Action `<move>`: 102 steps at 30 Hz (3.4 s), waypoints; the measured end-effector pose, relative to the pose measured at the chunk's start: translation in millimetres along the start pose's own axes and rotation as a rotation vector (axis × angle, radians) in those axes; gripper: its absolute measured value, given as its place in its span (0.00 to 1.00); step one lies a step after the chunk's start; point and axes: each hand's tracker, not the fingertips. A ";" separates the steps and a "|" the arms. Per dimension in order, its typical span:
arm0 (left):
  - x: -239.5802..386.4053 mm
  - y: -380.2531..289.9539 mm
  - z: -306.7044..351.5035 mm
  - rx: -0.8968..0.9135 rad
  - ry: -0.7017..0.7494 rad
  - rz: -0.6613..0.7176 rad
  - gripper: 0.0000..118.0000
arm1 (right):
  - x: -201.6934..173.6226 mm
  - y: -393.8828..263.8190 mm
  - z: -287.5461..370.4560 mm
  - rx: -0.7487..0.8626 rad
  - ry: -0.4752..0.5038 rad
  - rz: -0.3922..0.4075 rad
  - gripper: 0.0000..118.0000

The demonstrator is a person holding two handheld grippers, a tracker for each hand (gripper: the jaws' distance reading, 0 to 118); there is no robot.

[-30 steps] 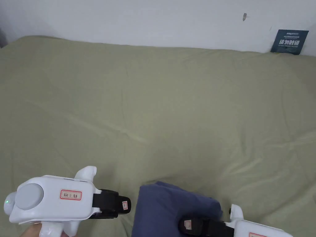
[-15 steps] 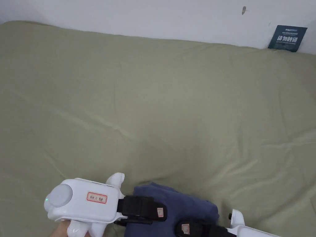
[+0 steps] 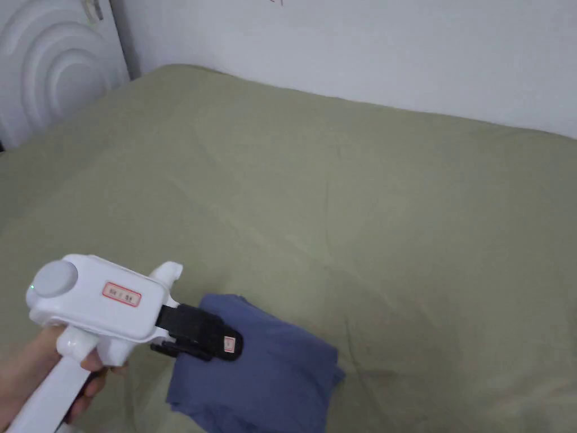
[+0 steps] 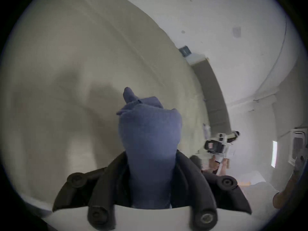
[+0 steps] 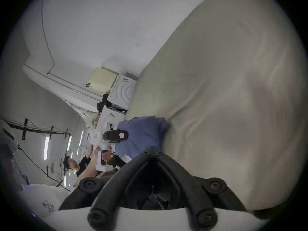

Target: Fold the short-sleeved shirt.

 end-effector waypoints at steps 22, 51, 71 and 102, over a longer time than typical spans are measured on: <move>-89.5 69.0 133.1 0.143 0.341 0.066 1.00 | -41.7 10.2 -13.3 0.018 -0.068 0.108 0.01; 341.0 -108.9 -117.3 1.016 0.551 -0.676 0.00 | -214.1 25.8 101.9 0.798 -0.839 0.875 0.01; 366.5 -117.2 -109.1 1.018 0.539 -0.690 0.73 | -224.2 15.9 125.0 0.855 -0.822 0.889 0.56; 385.2 -117.4 -97.9 0.962 0.564 -0.663 1.00 | -231.2 19.1 139.6 0.855 -0.789 0.888 0.66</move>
